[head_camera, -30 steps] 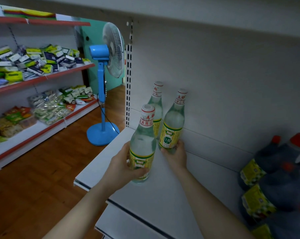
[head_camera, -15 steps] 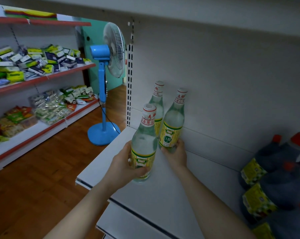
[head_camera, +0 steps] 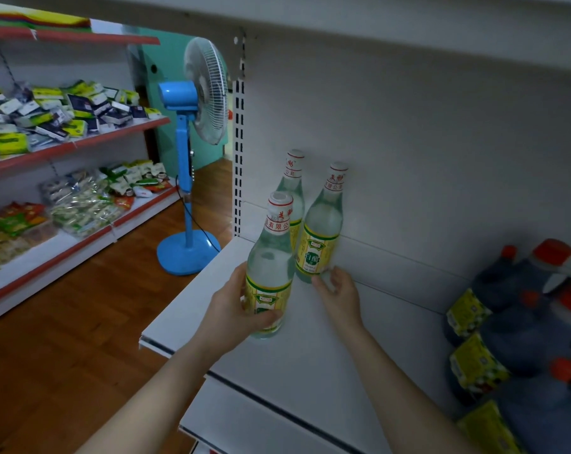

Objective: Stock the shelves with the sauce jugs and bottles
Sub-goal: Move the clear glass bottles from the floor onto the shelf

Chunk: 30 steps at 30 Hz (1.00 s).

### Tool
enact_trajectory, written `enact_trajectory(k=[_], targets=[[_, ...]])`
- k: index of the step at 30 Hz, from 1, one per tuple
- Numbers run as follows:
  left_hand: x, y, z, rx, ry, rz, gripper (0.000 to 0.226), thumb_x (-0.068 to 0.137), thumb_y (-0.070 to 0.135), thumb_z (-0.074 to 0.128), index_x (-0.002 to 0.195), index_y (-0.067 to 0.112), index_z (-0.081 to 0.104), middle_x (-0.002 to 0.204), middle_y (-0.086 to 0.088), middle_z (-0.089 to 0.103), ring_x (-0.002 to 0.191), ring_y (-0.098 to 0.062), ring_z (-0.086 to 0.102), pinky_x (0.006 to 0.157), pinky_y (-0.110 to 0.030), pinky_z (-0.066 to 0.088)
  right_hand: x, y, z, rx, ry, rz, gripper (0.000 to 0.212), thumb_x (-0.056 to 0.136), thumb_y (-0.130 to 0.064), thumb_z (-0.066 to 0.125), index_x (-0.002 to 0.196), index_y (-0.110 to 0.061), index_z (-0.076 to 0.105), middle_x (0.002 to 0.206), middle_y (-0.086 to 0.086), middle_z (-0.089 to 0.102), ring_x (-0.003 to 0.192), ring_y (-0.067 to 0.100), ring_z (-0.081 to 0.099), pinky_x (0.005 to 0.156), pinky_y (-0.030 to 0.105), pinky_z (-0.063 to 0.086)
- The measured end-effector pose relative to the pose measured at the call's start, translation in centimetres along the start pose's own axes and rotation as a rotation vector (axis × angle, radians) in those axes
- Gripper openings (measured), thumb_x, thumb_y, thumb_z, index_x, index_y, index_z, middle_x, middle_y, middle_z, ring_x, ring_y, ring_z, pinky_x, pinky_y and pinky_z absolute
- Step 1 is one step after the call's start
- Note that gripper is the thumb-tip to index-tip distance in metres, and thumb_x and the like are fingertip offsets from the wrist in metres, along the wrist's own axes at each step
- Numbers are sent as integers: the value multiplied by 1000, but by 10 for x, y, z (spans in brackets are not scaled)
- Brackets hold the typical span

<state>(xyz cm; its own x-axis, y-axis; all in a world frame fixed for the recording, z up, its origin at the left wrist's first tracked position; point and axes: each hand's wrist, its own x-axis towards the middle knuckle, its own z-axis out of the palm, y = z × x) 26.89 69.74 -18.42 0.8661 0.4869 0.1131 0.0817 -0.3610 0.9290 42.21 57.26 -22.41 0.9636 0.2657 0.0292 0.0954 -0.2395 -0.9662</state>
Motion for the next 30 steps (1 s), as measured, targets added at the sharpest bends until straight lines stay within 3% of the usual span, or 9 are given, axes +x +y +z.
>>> enact_trajectory(k=[4,6,12,16,19,22,24,27,30], targets=[[5,-1,12,-8,-24,11,70,66,14,82,108,47,37,96,27,57,85,23,53,65,-1,44,-29,-19,-15,204,-78,-73,24,86,-6,61,109,-14,57,110,5,61,89,-3,60,78,4,44],[8,0,24,-15,-48,16,64,66,15,81,104,46,40,96,26,58,84,20,55,67,-3,45,-39,-26,-23,226,-137,-114,22,88,-8,59,107,-20,57,107,-5,62,85,-14,60,79,4,45],[13,5,63,-70,-121,83,69,68,17,81,123,30,43,98,24,60,89,14,58,71,-6,45,-57,-35,-54,222,-239,-183,31,83,-15,64,110,-28,55,110,-18,62,96,-10,60,83,11,47],[14,14,82,-46,-171,138,80,70,17,79,135,30,33,108,18,58,98,-4,58,73,-9,44,-58,-31,-62,164,-160,-190,48,74,-2,74,113,-21,53,109,-11,63,95,-7,61,81,11,47],[13,8,83,105,-239,159,81,76,22,74,141,25,26,125,9,51,115,-13,52,86,-19,39,-52,-28,-65,145,-98,-206,46,75,0,72,114,-15,53,109,-8,64,92,-7,62,82,12,48],[10,-10,70,585,-354,114,80,86,42,57,147,19,12,153,-4,23,140,-21,23,110,-34,23,-43,-24,-65,131,-51,-219,45,77,-2,70,116,-14,53,113,0,64,97,0,62,90,20,48],[6,-23,59,817,-373,60,84,81,67,31,148,22,9,156,-1,13,144,-21,10,113,-45,13,-35,-22,-63,129,-28,-222,45,79,-3,69,120,-12,52,117,3,63,104,9,61,96,30,47],[0,-35,48,882,-323,77,110,52,81,-4,146,28,17,156,2,14,144,-21,8,111,-54,10,-20,-21,-62,136,-3,-210,48,81,-4,68,125,-7,50,121,9,61,110,21,59,99,40,46],[-1,-44,45,916,-308,93,130,39,87,-29,145,31,22,157,3,12,145,-20,6,111,-56,7,-7,-22,-61,136,12,-197,54,78,-15,70,127,-6,49,123,9,61,111,21,59,95,35,49]])
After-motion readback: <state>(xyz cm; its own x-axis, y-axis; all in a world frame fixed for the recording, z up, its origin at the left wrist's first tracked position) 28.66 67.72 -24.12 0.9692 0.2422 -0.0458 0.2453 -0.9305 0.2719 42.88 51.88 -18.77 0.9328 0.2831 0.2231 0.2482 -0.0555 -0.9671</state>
